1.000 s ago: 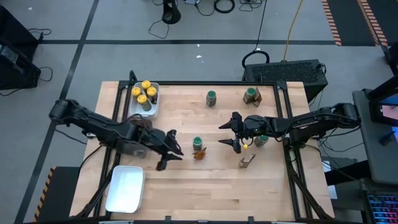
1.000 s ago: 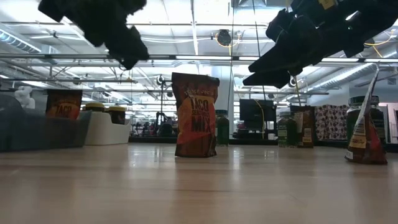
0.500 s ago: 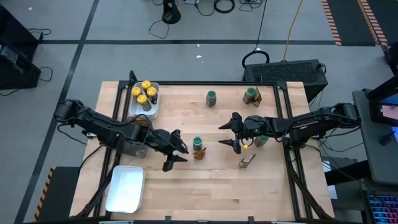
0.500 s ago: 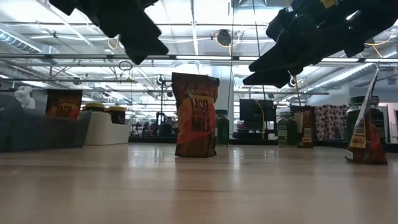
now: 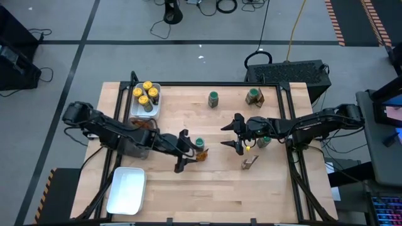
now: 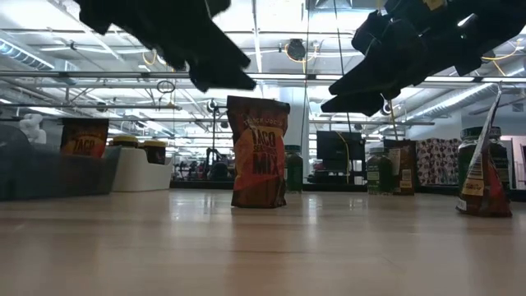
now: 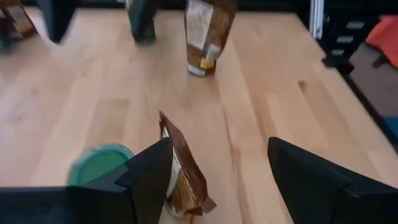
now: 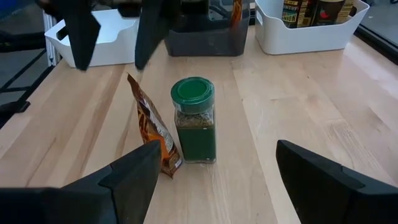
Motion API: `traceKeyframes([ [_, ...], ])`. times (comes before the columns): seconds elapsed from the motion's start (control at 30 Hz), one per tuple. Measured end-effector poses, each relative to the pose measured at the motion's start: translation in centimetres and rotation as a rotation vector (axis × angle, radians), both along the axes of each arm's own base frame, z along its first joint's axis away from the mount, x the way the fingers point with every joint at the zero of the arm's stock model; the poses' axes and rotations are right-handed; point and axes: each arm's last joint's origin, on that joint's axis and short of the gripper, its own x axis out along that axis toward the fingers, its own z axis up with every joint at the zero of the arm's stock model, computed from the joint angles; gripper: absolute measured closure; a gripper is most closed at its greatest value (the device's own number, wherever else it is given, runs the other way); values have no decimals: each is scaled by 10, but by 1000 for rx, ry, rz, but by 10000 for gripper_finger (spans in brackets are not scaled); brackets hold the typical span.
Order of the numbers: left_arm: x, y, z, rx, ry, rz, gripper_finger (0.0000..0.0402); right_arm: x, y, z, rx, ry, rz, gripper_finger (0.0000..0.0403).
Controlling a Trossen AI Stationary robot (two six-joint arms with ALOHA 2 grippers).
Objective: Sort spices by type
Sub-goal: Put the bottom left orange seasoning pack into the black bin
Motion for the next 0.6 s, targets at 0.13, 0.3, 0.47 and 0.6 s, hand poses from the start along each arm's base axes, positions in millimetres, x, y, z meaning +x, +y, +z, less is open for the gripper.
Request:
traceKeyframes([
  [0.13,6,-2,-11,7,35,-2,135,0,0,0,0,0,0,103],
  [0.3,9,-2,-17,19,50,-1,135,0,0,0,-4,2,1,103],
  [0.47,8,0,-22,50,91,36,135,0,0,0,-5,2,2,103],
  [0.6,8,3,-24,51,111,52,135,0,0,0,-7,2,2,103],
])
